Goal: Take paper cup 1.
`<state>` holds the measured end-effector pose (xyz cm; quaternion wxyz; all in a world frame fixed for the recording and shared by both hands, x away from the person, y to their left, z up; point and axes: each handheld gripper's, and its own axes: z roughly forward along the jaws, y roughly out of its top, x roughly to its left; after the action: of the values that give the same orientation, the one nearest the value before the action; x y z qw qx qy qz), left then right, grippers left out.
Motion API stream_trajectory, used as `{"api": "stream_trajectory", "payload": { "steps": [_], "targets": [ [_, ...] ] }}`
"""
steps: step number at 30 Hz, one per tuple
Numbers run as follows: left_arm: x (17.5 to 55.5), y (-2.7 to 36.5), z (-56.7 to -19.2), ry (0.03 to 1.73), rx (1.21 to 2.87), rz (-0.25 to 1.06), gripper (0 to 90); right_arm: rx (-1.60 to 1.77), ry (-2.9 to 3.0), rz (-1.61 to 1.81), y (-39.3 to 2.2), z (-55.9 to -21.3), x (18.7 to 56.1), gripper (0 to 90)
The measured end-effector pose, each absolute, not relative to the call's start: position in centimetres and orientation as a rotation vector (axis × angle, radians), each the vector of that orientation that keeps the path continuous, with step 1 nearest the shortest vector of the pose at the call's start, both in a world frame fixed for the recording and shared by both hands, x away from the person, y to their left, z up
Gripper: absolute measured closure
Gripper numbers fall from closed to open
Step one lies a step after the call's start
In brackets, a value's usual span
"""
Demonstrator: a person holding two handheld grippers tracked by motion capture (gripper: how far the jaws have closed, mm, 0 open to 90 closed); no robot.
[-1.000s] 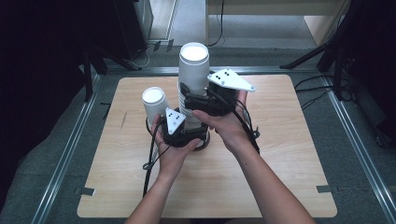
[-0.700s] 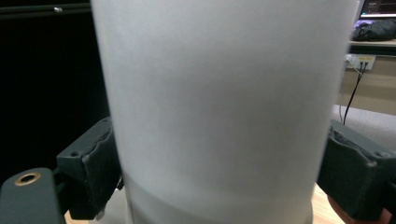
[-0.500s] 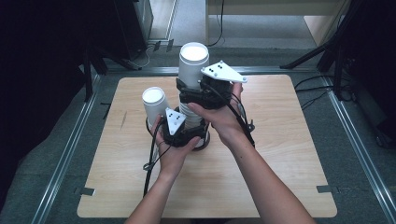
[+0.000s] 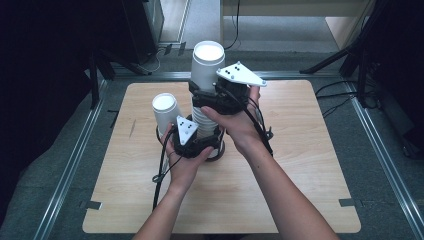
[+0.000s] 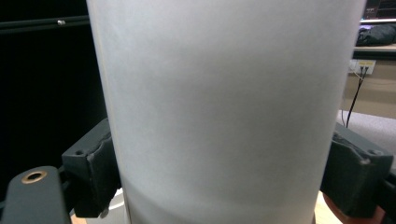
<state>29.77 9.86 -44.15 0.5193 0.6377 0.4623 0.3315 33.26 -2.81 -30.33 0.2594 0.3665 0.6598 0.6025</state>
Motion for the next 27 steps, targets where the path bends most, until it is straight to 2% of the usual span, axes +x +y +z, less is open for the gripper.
{"api": "stream_trajectory", "payload": {
  "steps": [27],
  "targets": [
    [29.7,9.9,-44.2,1.107,1.529,0.796,7.7,0.895,1.640,1.683,-3.1,-26.6,32.2,17.9]
  ]
}}
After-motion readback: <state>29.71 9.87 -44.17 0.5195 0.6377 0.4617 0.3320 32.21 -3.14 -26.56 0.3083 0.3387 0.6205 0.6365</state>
